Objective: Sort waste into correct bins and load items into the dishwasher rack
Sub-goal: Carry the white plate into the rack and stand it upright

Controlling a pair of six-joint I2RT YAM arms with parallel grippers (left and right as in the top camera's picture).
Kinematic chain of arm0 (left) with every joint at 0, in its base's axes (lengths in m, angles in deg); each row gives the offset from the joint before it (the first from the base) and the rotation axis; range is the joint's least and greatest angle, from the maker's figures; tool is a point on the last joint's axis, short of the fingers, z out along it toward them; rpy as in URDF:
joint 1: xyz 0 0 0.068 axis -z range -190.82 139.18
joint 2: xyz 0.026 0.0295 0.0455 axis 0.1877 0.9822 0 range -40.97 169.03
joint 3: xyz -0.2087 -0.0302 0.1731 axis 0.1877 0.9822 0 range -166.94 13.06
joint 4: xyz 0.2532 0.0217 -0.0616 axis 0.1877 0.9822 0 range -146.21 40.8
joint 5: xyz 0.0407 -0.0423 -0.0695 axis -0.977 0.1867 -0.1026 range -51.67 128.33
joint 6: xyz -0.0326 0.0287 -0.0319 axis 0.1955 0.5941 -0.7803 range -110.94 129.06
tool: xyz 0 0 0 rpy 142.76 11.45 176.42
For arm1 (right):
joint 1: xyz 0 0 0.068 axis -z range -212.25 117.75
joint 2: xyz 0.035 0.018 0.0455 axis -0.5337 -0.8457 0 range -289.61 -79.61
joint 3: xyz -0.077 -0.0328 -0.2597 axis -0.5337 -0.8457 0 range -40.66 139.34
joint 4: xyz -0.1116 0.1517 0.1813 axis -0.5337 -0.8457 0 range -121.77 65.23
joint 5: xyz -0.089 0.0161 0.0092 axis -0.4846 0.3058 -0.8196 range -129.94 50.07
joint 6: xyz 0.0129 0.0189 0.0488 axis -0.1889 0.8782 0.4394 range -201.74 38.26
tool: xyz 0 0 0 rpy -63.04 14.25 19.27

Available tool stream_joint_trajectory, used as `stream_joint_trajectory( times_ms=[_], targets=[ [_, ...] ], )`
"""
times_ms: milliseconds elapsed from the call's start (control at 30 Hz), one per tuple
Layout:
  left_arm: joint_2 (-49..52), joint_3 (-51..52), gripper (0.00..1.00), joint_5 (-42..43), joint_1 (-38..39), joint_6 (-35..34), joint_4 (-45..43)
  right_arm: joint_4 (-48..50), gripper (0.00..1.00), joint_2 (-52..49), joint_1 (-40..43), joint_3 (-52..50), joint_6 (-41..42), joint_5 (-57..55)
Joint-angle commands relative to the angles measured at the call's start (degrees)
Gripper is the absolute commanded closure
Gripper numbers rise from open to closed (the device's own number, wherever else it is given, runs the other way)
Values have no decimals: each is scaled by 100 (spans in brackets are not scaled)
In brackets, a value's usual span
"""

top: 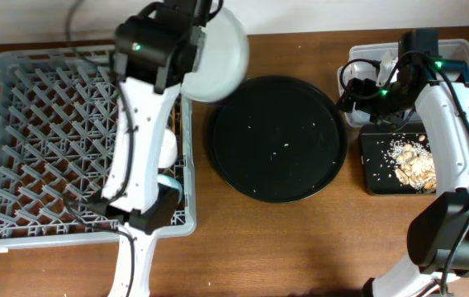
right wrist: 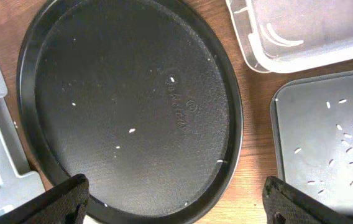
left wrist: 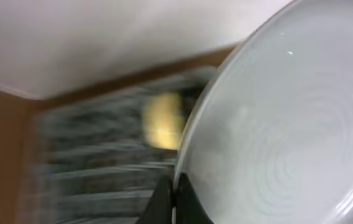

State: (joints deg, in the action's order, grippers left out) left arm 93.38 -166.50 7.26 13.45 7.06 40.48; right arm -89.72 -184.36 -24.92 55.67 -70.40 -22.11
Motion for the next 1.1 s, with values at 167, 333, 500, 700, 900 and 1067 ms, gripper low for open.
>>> stream_joint_trajectory(
  times_ms=[167,333,500,700,900,1067],
  targets=[
    [-214,470,100,-3067,-986,1864,4,17,10,13,-31,118,-59,-33],
    [-214,1449,100,-2433,-1932,2142,4,0,10,13,-31,118,-57,-31],
    [-214,3058,100,-2264,-2334,2645,2,-66,10,13,-31,118,-57,-31],
    [-227,3519,100,-2415,-2312,2765,-275,-85,10,13,-31,118,-57,-31],
    [-227,3519,100,-2090,-2122,2761,-297,-166,10,13,-31,118,-59,-31],
    [-225,3521,99,-822,-2142,2758,-291,-175,10,13,-31,118,-59,-31]
  ],
)
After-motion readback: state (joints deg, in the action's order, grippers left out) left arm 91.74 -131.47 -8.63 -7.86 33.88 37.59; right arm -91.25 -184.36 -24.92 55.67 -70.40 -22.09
